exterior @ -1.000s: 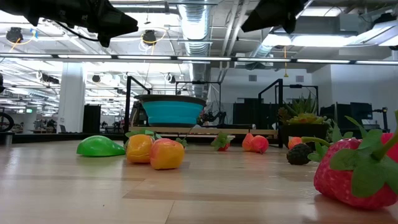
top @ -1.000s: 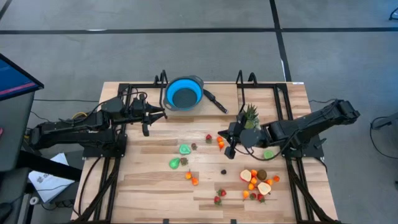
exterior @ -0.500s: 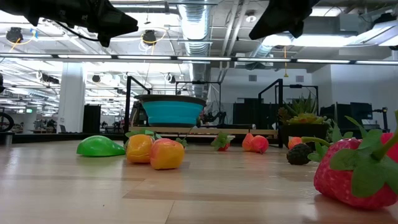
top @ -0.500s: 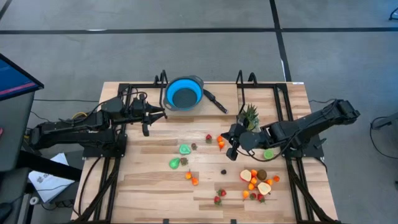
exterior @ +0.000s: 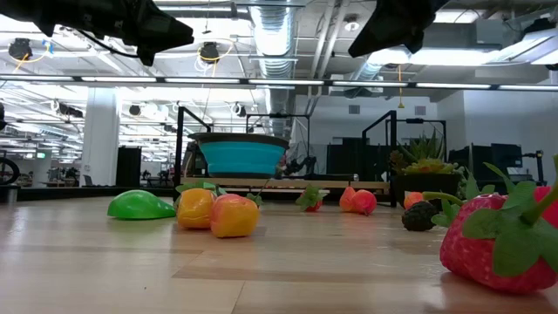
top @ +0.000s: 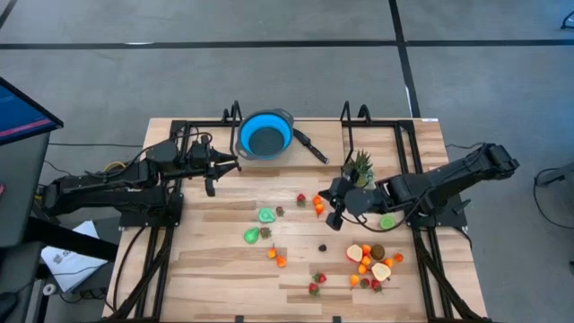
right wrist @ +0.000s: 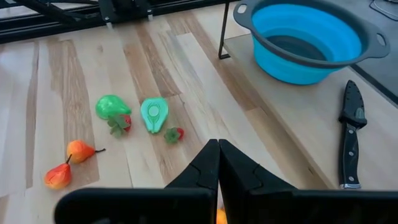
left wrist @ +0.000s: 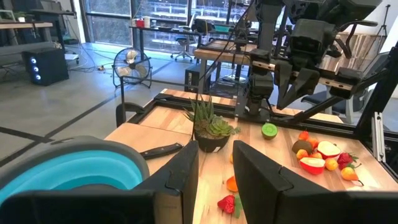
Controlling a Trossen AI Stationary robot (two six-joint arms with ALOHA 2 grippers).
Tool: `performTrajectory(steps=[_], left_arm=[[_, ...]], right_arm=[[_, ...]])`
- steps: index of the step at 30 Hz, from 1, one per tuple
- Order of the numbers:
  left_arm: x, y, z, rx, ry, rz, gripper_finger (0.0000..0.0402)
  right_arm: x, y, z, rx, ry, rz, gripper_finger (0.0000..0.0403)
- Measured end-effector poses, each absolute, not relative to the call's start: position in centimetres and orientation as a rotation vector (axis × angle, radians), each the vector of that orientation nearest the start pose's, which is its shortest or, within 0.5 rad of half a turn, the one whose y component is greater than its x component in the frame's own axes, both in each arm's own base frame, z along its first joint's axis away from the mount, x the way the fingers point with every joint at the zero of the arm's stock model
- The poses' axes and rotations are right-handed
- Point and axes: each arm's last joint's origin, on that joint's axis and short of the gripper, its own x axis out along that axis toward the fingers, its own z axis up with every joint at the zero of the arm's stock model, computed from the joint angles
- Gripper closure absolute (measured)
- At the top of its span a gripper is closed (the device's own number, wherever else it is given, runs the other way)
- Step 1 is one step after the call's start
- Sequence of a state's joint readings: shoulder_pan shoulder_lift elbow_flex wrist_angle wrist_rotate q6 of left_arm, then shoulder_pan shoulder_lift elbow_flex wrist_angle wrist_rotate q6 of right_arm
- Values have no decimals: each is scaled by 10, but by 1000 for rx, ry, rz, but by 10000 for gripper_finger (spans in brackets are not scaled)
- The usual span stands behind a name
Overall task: Pick & Place Fruit
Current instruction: Put the pear into the basket
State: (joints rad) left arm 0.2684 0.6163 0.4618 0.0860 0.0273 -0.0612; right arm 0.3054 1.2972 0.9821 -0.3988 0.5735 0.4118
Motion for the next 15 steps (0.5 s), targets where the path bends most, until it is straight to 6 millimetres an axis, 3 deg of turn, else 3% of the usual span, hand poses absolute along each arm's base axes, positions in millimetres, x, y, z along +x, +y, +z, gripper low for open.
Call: performTrajectory(steps=[15], left_arm=[[152, 41, 267, -153, 80, 247, 309]], right_arm=[[262, 66, 278, 147, 578, -389, 403]])
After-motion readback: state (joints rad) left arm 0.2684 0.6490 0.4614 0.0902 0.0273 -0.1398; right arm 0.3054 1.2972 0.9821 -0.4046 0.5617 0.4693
